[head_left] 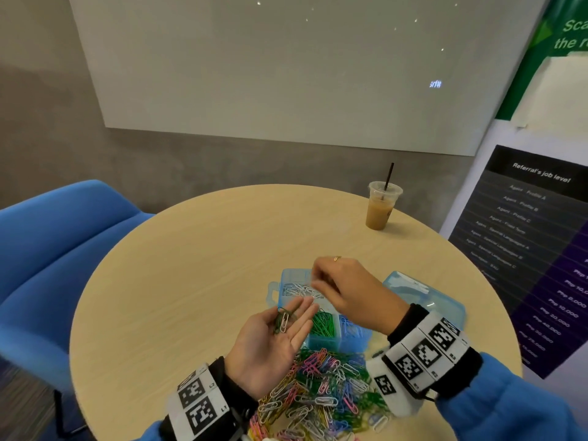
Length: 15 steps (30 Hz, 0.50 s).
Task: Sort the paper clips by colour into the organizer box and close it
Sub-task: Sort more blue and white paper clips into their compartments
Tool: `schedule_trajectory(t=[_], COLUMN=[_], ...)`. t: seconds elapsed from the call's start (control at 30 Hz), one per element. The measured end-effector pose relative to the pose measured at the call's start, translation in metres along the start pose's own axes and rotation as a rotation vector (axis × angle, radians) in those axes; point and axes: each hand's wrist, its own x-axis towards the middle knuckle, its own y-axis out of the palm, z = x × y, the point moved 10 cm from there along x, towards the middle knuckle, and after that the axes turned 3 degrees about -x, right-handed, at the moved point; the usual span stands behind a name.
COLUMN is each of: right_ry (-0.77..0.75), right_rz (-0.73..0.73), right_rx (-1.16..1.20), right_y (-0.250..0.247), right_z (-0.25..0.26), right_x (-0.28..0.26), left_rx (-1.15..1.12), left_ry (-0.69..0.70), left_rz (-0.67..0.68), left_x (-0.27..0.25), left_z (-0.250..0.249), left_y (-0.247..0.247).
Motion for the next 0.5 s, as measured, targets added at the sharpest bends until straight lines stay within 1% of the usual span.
schedule_trajectory(t=[0.07, 0.13, 0.17, 0.2, 0.23, 0.3, 0.37, 0.43, 0.5], right_ry=[0.111, 0.214, 0.226, 0.2, 0.138, -0.038, -0.159, -0.219, -0.223], right_rz=[-0.046, 0.037, 0.087, 0.094, 0.067, 0.026, 0.059, 0.113, 0.133], right_rx=[-0.029, -0.118, -0.168, -0.181, -0.137, 0.034, 0.16, 0.176, 0.147], right_y=[-0.003, 0.01, 0.017, 0.02, 0.018, 0.013, 0.016, 0.023, 0.028], right_z=[-0.023, -0.043, -0.047, -0.045, -0.035, -0.004, 0.021, 0.033, 0.033], right_x=[0.014, 0.022, 0.021, 0.02, 0.018, 0.01, 0.001, -0.007, -0.01], left_rx=[0.021, 0.025, 0.026, 0.024, 0.02, 0.004, -0.013, -0.034, -0.039], left_ry=[-0.017, -0.026, -0.026, -0.025, -0.02, -0.012, -0.024, -0.045, -0.053], left_rz=[0.004, 0.01, 0.017, 0.026, 0.028, 0.023, 0.046, 0.059, 0.064], left_x=[0.001, 0.0, -0.001, -0.002, -0.002, -0.002, -0.002, -0.002, -0.002], left_z=[0.001, 0.001, 0.0, -0.001, -0.003, -0.006, -0.005, -0.002, 0.001], left_y=[0.0, 0.002, 0.003, 0.005, 0.006, 0.006, 0.007, 0.008, 0.007])
